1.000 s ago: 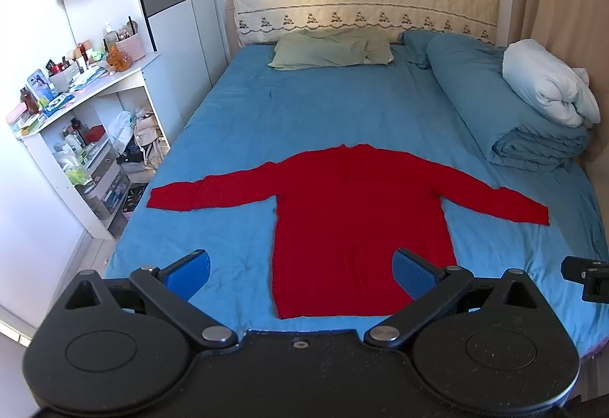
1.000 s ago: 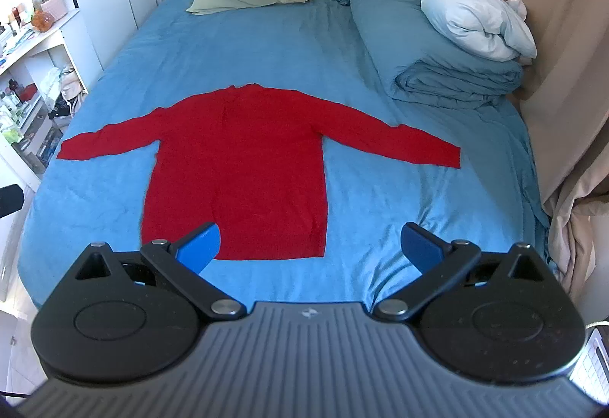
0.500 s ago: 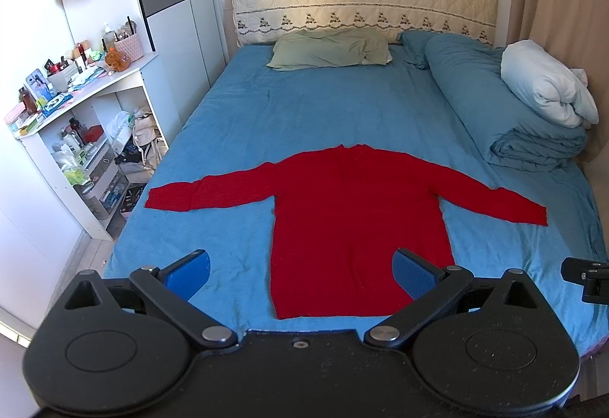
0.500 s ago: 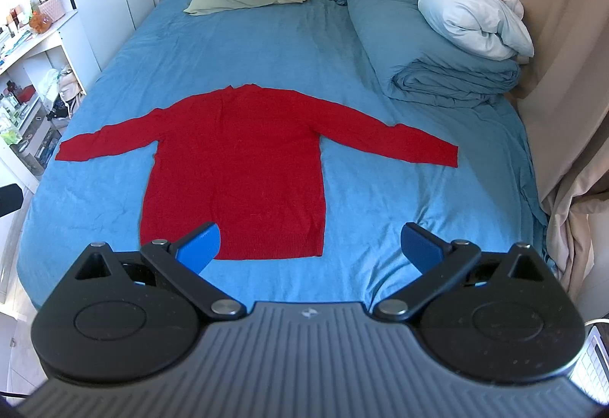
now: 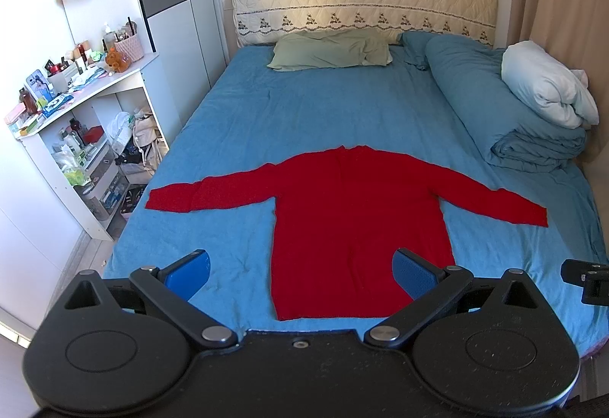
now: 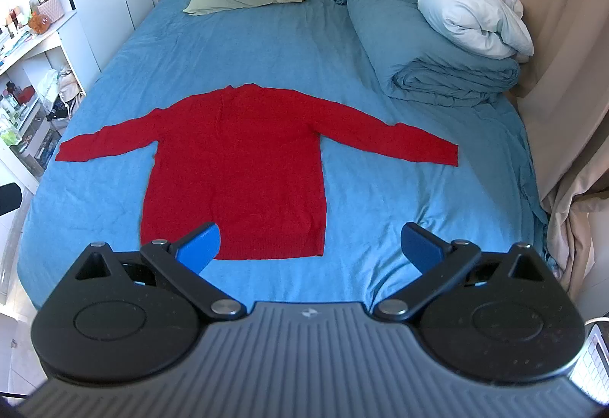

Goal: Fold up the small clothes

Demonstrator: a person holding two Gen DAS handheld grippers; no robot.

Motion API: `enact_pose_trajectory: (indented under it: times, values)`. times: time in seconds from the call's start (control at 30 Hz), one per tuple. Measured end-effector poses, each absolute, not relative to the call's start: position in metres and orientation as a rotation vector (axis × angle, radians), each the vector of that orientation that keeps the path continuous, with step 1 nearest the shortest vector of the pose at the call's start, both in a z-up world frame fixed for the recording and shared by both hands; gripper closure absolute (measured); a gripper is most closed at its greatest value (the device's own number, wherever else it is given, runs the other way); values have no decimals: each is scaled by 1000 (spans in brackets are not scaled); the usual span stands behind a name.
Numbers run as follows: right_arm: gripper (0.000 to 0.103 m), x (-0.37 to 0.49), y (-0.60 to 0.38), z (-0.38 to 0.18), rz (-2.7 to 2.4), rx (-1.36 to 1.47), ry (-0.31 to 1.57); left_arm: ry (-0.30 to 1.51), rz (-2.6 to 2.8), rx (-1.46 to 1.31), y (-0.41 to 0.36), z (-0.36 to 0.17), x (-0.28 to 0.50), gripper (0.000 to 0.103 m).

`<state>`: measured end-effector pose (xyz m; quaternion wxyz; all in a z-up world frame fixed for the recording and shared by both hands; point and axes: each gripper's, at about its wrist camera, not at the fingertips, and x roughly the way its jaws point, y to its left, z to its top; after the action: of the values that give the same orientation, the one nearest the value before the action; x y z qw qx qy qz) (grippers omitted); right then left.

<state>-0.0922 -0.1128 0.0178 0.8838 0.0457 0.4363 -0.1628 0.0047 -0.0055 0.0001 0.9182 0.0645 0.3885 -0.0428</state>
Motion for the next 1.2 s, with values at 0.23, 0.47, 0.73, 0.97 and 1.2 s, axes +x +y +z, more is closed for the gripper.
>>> enact_pose_trajectory:
  times: [0.23,0.47,0.73,0.97,1.2]
  values:
    - [0,-92,-113,18,-341,99,909,798,-89,132,-6,0,5,0]
    - [0,-91,-114,19,-341,100,908,798,-88,131,-5,0,5,0]
    - [0,-91,-114,19,-342,101,907,795,-92,128,-4,-1,5,0]
    - [0,-91,-112,21,-346,97,901,790,-95,124,-2,-2,6,0]
    - [0,-91,-111,21,-346,95,899,790,-96,124,-1,-2,6,0]
